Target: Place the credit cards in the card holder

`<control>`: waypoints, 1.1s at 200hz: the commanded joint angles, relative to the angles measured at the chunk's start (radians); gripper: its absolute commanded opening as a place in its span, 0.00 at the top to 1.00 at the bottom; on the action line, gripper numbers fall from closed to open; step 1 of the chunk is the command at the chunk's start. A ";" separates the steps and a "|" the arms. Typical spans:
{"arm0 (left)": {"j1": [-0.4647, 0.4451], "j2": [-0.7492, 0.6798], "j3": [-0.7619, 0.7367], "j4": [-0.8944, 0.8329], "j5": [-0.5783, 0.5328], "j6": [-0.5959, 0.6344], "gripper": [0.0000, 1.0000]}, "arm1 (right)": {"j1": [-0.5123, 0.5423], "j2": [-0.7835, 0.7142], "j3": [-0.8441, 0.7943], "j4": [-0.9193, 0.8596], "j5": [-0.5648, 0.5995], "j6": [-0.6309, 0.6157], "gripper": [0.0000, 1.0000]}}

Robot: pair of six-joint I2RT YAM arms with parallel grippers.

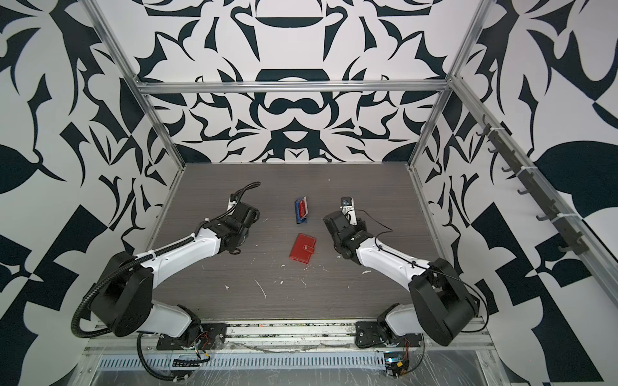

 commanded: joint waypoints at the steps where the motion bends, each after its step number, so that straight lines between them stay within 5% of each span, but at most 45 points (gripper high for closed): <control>1: 0.065 -0.045 -0.048 0.128 -0.111 0.082 0.27 | -0.069 -0.037 -0.053 0.194 0.081 -0.132 0.67; 86: 0.316 -0.014 -0.130 0.443 -0.101 0.188 0.16 | -0.265 -0.013 -0.189 0.427 0.005 -0.187 0.57; 114: 0.380 0.000 -0.160 0.500 0.005 0.189 0.00 | -0.302 -0.009 -0.243 0.516 -0.038 -0.183 0.50; 220: 0.584 -0.027 -0.419 0.997 0.479 0.216 0.00 | -0.413 0.017 -0.382 0.842 -0.331 -0.175 0.39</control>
